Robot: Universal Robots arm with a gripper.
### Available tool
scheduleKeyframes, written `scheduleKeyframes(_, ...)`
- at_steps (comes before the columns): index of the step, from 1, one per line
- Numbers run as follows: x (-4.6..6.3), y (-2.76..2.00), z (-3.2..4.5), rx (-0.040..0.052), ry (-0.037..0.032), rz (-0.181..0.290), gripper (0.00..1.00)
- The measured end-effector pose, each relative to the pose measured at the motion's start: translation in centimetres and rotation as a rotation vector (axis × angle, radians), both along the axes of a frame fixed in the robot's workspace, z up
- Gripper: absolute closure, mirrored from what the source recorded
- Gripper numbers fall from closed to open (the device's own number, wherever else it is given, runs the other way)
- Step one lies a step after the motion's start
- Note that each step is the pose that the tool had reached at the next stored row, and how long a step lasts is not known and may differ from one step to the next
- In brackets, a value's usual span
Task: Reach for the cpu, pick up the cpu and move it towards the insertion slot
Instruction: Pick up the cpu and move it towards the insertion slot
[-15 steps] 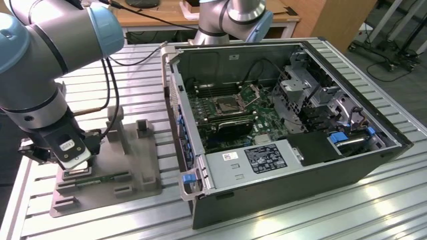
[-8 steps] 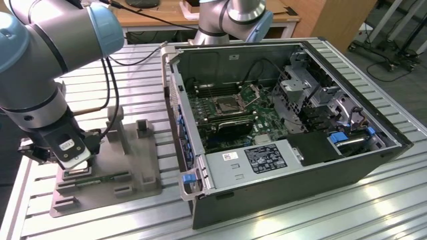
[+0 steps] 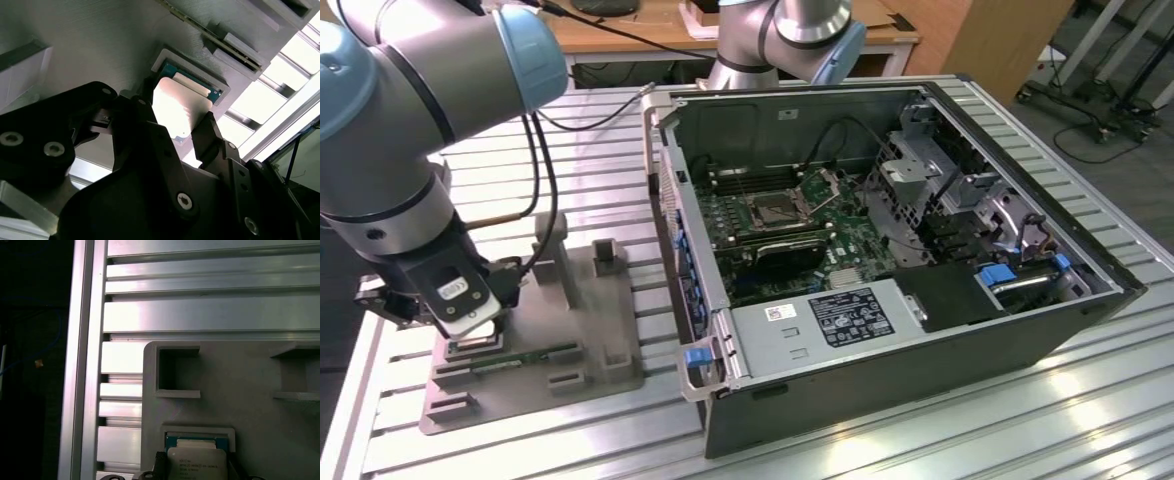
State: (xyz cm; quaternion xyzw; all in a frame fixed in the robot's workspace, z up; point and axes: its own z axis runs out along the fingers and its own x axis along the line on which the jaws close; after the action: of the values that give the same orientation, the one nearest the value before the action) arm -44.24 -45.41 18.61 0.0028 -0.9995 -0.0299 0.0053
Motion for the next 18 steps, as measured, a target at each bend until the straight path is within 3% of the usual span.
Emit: scheduleKeyframes(18,0.00,0.00,0.30,-0.0001,0.0001,0.000,0.45)
